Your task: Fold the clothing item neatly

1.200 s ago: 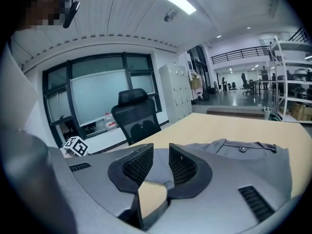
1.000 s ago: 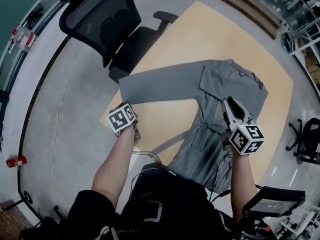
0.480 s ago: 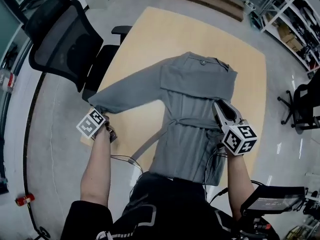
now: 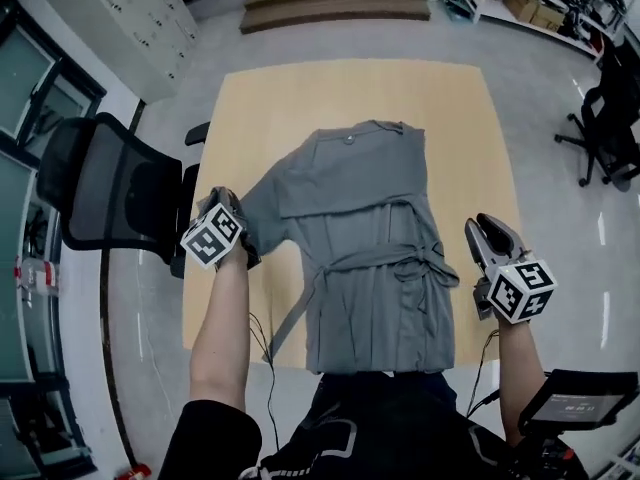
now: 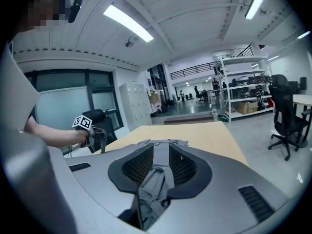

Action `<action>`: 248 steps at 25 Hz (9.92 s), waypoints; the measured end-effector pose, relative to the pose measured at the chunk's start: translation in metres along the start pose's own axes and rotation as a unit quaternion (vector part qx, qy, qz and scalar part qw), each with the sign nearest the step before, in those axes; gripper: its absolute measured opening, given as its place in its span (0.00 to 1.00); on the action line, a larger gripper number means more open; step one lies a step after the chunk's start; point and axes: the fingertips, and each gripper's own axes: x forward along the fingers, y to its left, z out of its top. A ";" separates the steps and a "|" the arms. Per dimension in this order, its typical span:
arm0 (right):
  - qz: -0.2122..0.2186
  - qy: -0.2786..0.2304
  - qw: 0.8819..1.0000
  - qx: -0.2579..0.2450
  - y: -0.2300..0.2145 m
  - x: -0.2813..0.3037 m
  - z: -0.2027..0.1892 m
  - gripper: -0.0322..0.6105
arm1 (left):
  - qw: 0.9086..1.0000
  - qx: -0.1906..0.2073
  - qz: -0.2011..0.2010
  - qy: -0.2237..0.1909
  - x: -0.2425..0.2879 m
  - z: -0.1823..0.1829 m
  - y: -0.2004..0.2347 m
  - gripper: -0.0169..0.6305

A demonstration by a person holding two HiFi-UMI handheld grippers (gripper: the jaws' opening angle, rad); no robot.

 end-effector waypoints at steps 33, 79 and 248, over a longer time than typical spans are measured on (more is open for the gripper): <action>-0.085 0.016 0.990 0.113 -0.208 -0.116 -0.077 0.18 | 0.894 0.254 -0.343 0.134 0.012 -0.174 -0.421 0.20; 0.118 0.127 0.983 0.066 0.091 -0.231 -0.285 0.28 | 0.911 0.138 -0.362 0.143 -0.371 -0.362 -0.004 0.40; 0.145 0.037 0.987 0.062 -0.008 0.119 -0.004 0.09 | 0.921 0.107 -0.372 0.029 -0.038 -0.069 -0.141 0.19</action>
